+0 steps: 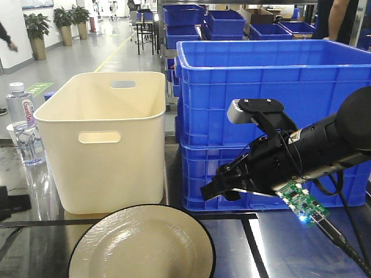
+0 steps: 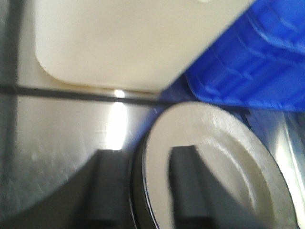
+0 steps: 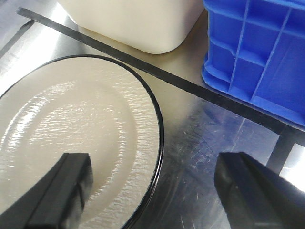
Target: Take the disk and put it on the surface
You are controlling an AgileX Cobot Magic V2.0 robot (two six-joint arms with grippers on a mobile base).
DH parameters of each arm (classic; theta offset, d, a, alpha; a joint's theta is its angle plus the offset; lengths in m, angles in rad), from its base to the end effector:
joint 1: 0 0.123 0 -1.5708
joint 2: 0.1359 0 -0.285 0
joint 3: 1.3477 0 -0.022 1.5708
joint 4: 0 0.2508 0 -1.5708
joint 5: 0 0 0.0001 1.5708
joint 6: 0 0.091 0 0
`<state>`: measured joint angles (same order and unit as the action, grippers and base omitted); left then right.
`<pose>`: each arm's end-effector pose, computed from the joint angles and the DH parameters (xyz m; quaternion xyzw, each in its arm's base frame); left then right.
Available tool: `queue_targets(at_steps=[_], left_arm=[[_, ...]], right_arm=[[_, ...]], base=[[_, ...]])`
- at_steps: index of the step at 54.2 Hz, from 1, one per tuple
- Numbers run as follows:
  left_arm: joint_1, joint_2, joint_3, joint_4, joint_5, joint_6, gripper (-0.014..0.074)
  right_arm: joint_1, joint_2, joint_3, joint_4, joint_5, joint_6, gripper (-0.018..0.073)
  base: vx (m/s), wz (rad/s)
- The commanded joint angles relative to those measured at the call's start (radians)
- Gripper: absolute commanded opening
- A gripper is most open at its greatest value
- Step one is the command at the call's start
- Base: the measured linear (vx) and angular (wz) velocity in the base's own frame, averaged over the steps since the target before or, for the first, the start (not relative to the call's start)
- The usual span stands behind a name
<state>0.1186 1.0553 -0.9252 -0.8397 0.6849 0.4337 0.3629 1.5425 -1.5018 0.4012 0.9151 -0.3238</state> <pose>0.2182 -0.0172 0.3575 -0.0496 0.8516 -0.2488 0.4588 0.3065 0.1465 0.3762 -0.2535 0.8866 0.1966 0.3333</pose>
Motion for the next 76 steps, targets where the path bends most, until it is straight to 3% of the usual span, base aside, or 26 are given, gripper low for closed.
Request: queue_targets(at_steps=[1, 5, 13, 19, 27, 38, 62, 67, 76], left_arm=[[-0.002, -0.016, -0.029, -0.047, -0.071, 0.012, 0.0104], [-0.002, -0.030, -0.021, -0.052, -0.069, 0.058, -0.0013], [-0.002, -0.167, 0.049, -0.088, -0.111, 0.259, -0.0010], [-0.002, -0.315, 0.130, -0.165, -0.136, 0.346, -0.0009], [-0.002, -0.518, 0.239, -0.239, -0.121, 0.326, -0.0009], [-0.002, -0.700, 0.291, -0.234, -0.081, 0.327, -0.0009], [-0.002, -0.773, 0.291, -0.235, -0.097, 0.327, -0.0008], [-0.002, -0.777, 0.292, -0.134, -0.114, 0.296, -0.0008], [-0.002, -0.841, 0.321, 0.204, -0.147, 0.051, -0.0008]], right_arm=[[-0.004, -0.045, -0.034, 0.015, -0.050, -0.003, 0.0582], [-0.004, -0.045, -0.034, 0.015, -0.050, -0.003, 0.0582], [-0.004, -0.045, -0.034, 0.014, -0.050, -0.003, 0.0582], [-0.004, -0.045, -0.034, 0.015, -0.050, -0.003, 0.0582], [-0.004, -0.045, -0.034, 0.015, -0.050, -0.003, 0.0582], [-0.004, -0.045, -0.034, 0.015, -0.050, -0.003, 0.0582], [-0.004, -0.045, -0.034, 0.015, -0.050, -0.003, 0.0582], [-0.004, -0.045, -0.034, 0.015, -0.053, -0.003, 0.0582], [-0.004, -0.045, -0.034, 0.015, -0.055, -0.003, 0.0582]], base=[[0.00, 0.00], [0.00, 0.00], [0.00, 0.00], [0.00, 0.00], [0.00, 0.00], [0.00, 0.00], [0.00, 0.00], [0.00, 0.00], [0.00, 0.00]])
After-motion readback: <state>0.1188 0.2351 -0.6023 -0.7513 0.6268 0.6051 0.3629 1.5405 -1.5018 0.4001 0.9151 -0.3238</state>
